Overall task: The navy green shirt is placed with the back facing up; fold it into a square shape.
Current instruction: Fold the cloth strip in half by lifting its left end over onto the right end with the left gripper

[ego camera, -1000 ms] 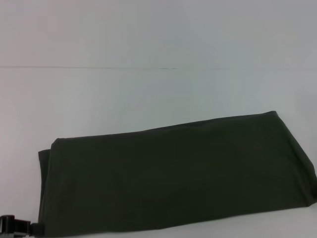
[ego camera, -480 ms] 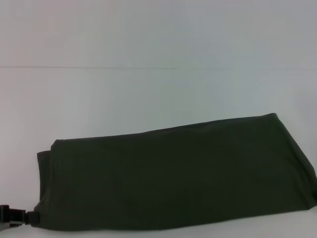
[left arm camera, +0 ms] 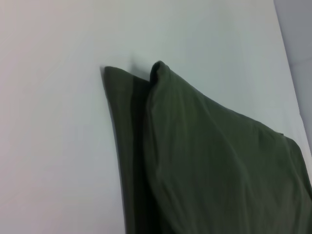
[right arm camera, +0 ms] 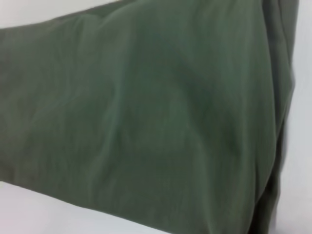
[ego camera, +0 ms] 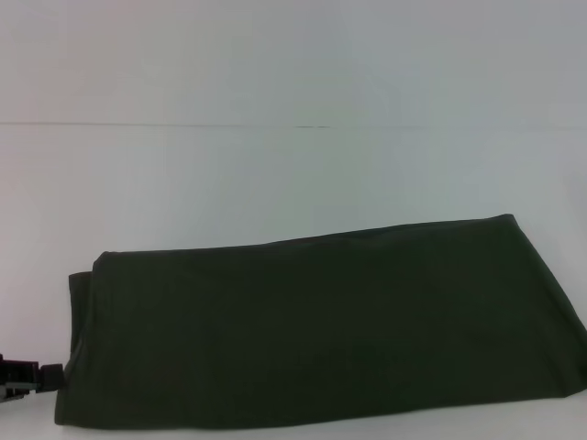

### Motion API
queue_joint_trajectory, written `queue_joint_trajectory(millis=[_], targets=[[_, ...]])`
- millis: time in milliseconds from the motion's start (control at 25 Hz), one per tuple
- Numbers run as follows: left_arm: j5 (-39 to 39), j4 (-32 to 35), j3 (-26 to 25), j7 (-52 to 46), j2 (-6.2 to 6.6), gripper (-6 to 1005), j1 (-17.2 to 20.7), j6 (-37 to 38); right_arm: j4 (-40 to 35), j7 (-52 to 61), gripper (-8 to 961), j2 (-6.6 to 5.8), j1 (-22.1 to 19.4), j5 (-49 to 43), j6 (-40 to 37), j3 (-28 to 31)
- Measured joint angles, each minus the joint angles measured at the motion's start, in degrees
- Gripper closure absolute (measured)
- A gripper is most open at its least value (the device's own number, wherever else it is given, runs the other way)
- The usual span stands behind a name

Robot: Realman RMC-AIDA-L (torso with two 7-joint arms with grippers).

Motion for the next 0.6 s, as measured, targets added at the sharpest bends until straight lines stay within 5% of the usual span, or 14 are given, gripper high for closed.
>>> queue_joint_trajectory(millis=[360,600], targets=[[0.40,-0.24,0.05,-2.69,0.15,856,0.00,1.37,-4.22,-1.94,495,-0.73,-1.21,2.31,-2.02,11.33],[-0.07,0.17,-4.09,-3.06,0.75,752,0.05,3.25,-4.55,-15.57,242,-0.33,-3.53,19.94,-5.11,14.47]])
